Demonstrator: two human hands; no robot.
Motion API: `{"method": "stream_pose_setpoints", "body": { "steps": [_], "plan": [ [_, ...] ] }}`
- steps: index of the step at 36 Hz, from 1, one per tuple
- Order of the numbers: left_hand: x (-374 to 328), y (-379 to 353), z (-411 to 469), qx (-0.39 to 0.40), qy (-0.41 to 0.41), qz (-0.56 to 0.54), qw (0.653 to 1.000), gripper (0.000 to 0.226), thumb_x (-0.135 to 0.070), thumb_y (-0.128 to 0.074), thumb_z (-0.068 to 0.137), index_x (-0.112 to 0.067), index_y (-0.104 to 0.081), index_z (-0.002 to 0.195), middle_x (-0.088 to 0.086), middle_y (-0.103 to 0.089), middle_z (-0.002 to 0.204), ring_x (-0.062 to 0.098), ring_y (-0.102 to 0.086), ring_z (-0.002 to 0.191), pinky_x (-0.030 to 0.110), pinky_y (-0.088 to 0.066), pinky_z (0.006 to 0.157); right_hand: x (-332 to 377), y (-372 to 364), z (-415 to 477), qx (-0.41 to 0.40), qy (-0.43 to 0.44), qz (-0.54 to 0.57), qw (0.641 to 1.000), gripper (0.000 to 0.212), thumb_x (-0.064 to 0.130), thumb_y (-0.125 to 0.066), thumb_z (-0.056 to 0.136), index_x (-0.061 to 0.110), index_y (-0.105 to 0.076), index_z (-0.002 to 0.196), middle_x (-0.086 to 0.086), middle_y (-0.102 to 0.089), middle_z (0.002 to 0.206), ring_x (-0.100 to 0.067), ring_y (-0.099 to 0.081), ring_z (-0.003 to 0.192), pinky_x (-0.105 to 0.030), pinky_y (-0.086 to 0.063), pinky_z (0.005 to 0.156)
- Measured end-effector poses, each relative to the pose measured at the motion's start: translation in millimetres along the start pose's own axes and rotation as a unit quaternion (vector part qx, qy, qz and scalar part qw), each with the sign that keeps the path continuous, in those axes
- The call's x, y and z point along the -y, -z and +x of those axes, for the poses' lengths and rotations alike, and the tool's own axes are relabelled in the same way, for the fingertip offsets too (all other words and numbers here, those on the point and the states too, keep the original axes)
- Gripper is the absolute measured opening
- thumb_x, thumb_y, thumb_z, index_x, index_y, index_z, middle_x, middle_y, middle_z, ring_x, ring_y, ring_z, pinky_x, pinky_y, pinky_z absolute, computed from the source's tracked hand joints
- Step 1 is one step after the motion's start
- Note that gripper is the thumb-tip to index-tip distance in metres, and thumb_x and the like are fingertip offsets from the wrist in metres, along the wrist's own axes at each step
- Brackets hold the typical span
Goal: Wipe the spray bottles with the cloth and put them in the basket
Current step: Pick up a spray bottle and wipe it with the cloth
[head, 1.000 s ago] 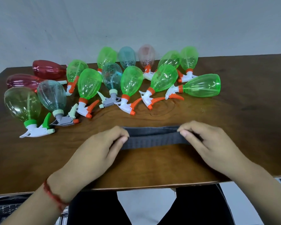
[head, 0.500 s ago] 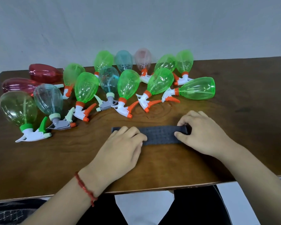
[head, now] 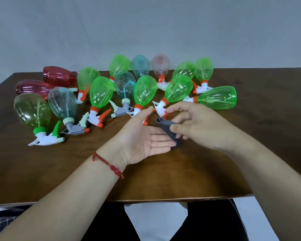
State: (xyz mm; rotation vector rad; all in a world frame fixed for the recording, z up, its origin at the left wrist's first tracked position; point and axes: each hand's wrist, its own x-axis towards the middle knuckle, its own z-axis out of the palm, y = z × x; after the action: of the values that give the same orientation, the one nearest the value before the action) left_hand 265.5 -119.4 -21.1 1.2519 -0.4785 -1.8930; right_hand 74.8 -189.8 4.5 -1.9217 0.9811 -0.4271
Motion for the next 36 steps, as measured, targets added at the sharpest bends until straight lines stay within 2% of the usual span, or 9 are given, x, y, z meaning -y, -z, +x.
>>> {"method": "stream_pose_setpoints", "body": {
  "steps": [3, 7, 14, 20, 25, 29, 32, 33, 36],
  "plan": [
    [-0.3, 8.1, -7.7, -0.035, -0.021, 0.052, 0.998, 0.066, -0.057, -0.052, 0.106, 0.000, -0.064, 0.136, 0.023, -0.077, 0.123, 0.035, -0.077, 0.115, 0.042, -0.063, 0.099, 4.5, -9.2, -3.2, 0.009, -0.001, 0.062, 0.998, 0.030, 0.022, -0.067, 0.102, 0.030, -0.063, 0.131, 0.007, -0.080, 0.104, -0.017, -0.078, 0.085, -0.032, -0.065, 0.079],
    [-0.8, 26.6, -14.3, -0.081, -0.049, 0.064, 0.993, 0.046, -0.037, -0.065, 0.104, -0.006, -0.062, 0.139, 0.019, -0.076, 0.126, 0.036, -0.079, 0.108, 0.038, -0.068, 0.080, -0.2, -13.4, -3.2, -0.055, -0.021, 0.100, 0.993, 0.023, 0.015, -0.056, 0.107, 0.026, -0.067, 0.123, 0.006, -0.080, 0.104, -0.022, -0.078, 0.084, -0.034, -0.064, 0.078],
    [-6.8, 52.9, -19.1, -0.161, -0.088, 0.268, 0.946, 0.024, -0.017, -0.069, 0.105, -0.001, -0.073, 0.122, 0.021, -0.080, 0.111, 0.029, -0.082, 0.095, 0.031, -0.067, 0.076, -21.9, -26.1, -0.5, -0.037, -0.049, 0.041, 0.997, 0.020, 0.018, -0.059, 0.104, 0.030, -0.069, 0.116, 0.013, -0.079, 0.100, -0.012, -0.077, 0.083, -0.033, -0.064, 0.074],
    [-2.3, 52.1, -21.4, -0.242, -0.135, 0.463, 0.842, 0.012, -0.026, -0.069, 0.105, -0.019, -0.078, 0.104, 0.007, -0.081, 0.090, 0.019, -0.080, 0.072, 0.039, -0.068, 0.081, -38.7, -37.3, 3.2, -0.047, -0.007, -0.026, 0.999, 0.016, 0.023, -0.068, 0.099, 0.036, -0.074, 0.104, 0.016, -0.076, 0.089, -0.006, -0.075, 0.079, -0.026, -0.054, 0.069],
    [1.7, 48.2, -25.1, -0.271, -0.171, 0.536, 0.781, 0.015, -0.028, -0.064, 0.107, -0.025, -0.075, 0.098, -0.003, -0.077, 0.081, 0.005, -0.076, 0.065, 0.021, -0.055, 0.057, -46.1, -39.1, 1.3, -0.022, 0.040, -0.116, 0.992, 0.022, 0.029, -0.076, 0.094, 0.044, -0.073, 0.110, 0.027, -0.073, 0.101, 0.003, -0.066, 0.091, -0.015, -0.050, 0.079],
    [10.2, 52.8, -22.4, -0.322, -0.182, 0.619, 0.693, 0.009, -0.031, -0.066, 0.103, -0.028, -0.071, 0.110, -0.008, -0.071, 0.096, 0.014, -0.071, 0.095, 0.023, -0.048, 0.067, -50.8, -41.7, -3.0, 0.010, 0.111, -0.267, 0.957, 0.040, 0.034, -0.075, 0.092, 0.049, -0.065, 0.127, 0.041, -0.058, 0.112, 0.006, -0.050, 0.110, -0.015, -0.043, 0.081],
    [26.5, 56.0, -21.9, -0.346, -0.223, 0.712, 0.569, 0.033, -0.032, -0.065, 0.102, -0.028, -0.060, 0.134, -0.004, -0.057, 0.128, 0.020, -0.055, 0.122, 0.032, -0.050, 0.091, -56.7, -44.6, -2.7, -0.009, 0.170, -0.321, 0.932, 0.037, 0.029, -0.070, 0.091, 0.046, -0.066, 0.125, 0.035, -0.060, 0.120, 0.001, -0.046, 0.117, -0.026, -0.051, 0.079],
    [30.7, 54.9, -22.3, -0.329, -0.275, 0.713, 0.555, 0.034, -0.031, -0.065, 0.101, -0.028, -0.060, 0.135, -0.005, -0.056, 0.130, 0.019, -0.052, 0.124, 0.034, -0.048, 0.098, -58.5, -45.3, -1.9, -0.017, 0.192, -0.336, 0.922, 0.033, 0.029, -0.069, 0.092, 0.043, -0.068, 0.122, 0.032, -0.062, 0.121, -0.002, -0.047, 0.118, -0.030, -0.054, 0.079],
    [39.3, 49.4, -21.1, -0.198, -0.365, 0.660, 0.627, 0.030, -0.039, -0.064, 0.101, -0.030, -0.066, 0.130, -0.014, -0.059, 0.126, 0.010, -0.052, 0.120, 0.031, -0.042, 0.105, -60.0, -45.3, 3.2, -0.027, 0.250, -0.370, 0.894, 0.020, 0.029, -0.066, 0.095, 0.036, -0.072, 0.113, 0.025, -0.065, 0.116, -0.009, -0.051, 0.112, -0.036, -0.055, 0.079]
  ]
}}
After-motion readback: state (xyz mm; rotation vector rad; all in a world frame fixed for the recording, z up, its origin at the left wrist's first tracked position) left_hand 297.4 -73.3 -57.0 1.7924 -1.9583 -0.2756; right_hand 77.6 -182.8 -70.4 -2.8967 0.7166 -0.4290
